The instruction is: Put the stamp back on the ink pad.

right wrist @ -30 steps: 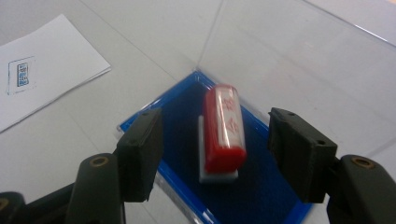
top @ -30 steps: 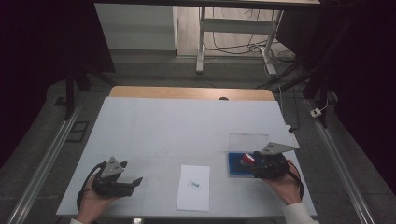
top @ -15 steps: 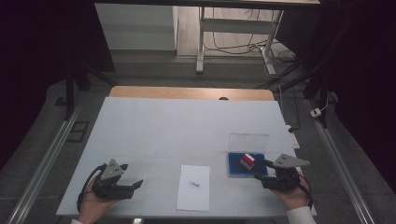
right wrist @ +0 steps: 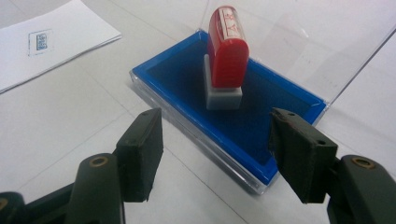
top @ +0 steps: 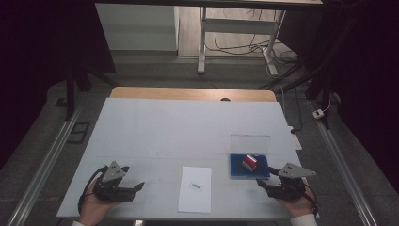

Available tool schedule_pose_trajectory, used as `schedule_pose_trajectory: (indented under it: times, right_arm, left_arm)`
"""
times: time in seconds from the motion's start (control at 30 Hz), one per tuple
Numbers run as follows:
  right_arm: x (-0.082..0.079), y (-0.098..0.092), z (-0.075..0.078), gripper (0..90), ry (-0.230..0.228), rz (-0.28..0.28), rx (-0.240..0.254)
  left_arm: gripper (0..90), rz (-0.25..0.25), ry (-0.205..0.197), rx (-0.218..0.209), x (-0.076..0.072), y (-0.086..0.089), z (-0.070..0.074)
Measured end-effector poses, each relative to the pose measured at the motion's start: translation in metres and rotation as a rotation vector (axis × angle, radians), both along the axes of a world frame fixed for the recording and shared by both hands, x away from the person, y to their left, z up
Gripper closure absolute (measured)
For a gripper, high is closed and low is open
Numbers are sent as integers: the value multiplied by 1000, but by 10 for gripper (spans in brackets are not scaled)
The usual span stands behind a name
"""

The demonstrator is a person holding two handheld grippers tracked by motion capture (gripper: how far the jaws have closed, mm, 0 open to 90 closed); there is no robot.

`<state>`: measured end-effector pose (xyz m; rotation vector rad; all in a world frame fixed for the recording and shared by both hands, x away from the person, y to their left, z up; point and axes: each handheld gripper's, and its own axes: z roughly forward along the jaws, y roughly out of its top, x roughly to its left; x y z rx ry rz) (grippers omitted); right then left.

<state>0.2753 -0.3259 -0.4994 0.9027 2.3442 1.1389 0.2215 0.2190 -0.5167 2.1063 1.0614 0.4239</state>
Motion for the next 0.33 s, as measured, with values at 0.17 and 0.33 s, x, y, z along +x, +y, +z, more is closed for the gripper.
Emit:
schedule_pose_trajectory:
  times: [0.17,0.33]
  right_arm:
    - [0,0,-1,358,-3,13,1]
    - [0,0,0,355,-4,23,2]
  left_arm:
    - [188,5,-2,-2,0,0,1]
    - [188,8,-3,1,1,1,0]
